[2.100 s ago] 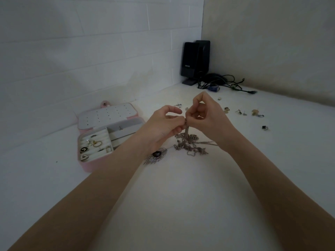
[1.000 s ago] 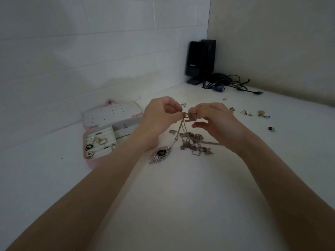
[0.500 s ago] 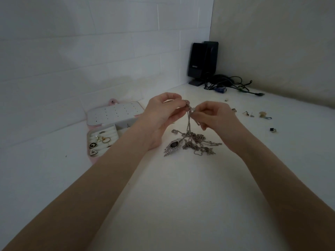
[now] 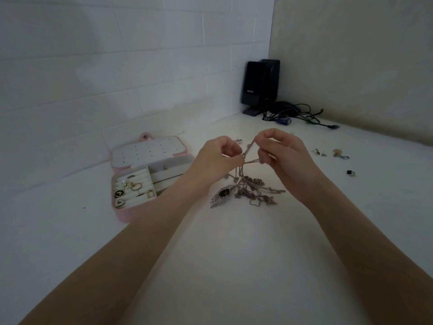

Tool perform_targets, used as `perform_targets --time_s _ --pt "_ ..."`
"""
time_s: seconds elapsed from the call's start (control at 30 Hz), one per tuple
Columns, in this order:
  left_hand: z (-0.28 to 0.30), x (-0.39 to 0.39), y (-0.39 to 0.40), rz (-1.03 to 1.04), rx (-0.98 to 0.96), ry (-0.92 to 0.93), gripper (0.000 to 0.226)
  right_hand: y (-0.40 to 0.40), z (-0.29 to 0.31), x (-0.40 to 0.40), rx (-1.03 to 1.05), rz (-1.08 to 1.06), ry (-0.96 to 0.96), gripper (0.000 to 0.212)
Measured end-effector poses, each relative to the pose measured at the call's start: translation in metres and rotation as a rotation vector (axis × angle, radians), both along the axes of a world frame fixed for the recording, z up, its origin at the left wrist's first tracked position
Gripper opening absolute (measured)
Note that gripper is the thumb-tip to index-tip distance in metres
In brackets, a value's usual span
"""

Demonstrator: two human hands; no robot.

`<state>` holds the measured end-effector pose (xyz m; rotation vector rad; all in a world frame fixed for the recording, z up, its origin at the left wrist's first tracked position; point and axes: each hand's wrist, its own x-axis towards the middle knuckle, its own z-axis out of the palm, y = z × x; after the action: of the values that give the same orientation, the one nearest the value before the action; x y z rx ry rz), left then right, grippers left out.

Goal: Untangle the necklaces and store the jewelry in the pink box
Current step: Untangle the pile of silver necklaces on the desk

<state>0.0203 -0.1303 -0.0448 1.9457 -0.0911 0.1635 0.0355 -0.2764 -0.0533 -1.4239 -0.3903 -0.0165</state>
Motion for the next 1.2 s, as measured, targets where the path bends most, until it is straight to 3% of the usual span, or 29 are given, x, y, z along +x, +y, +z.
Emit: perform_targets --time_s 0.07,0.13,0.23,0.33,0.4,0.53,0.67,0.8,0.9,1.0,1.07,1.13,1.2 --pt "0.000 0.001 -0.002 0.015 0.054 -0.032 0.021 0.000 0.001 -0.001 0.102 0.050 0.027 0.012" --pt "0.001 0.000 -0.003 0.011 -0.033 0.004 0.019 -0.002 0.002 -0.001 0.208 0.111 0.073 0.013" --pt "0.007 -0.003 -0.003 -0.018 -0.425 0.162 0.018 -0.003 0.006 -0.001 0.280 0.153 0.108 0.013" --pt "0.013 -0.002 -0.002 -0.014 -0.854 0.320 0.019 -0.001 0.004 -0.002 0.205 0.155 0.093 0.013" --pt "0.017 -0.002 -0.005 -0.016 -0.957 0.350 0.018 0.002 0.001 -0.002 0.083 0.110 0.040 0.016" --pt "0.019 -0.004 -0.007 -0.100 -0.743 0.294 0.016 0.002 0.002 -0.002 -0.108 -0.076 -0.016 0.014" --pt "0.015 -0.005 -0.001 -0.158 -0.445 0.267 0.025 -0.006 0.006 0.000 0.071 -0.152 0.089 0.024" --pt "0.009 -0.005 -0.005 -0.002 -0.107 0.115 0.023 -0.005 0.008 -0.001 0.251 -0.093 0.127 0.026" --pt "0.007 -0.003 -0.004 0.074 -0.237 0.125 0.017 -0.007 0.008 -0.001 0.253 -0.041 0.107 0.023" --pt "0.010 -0.002 -0.001 0.103 -0.415 0.118 0.013 -0.002 0.003 -0.001 -0.196 -0.112 -0.065 0.014" --pt "0.011 -0.001 -0.001 0.096 -0.428 0.083 0.014 0.004 -0.002 -0.001 -0.487 -0.151 -0.192 0.012" --pt "0.011 0.000 -0.002 0.111 -0.399 0.061 0.014 0.007 -0.004 -0.001 -0.524 -0.151 -0.217 0.012" --pt "0.012 0.000 -0.001 0.125 -0.442 0.079 0.011 0.005 -0.001 -0.001 -0.385 -0.127 -0.160 0.012"
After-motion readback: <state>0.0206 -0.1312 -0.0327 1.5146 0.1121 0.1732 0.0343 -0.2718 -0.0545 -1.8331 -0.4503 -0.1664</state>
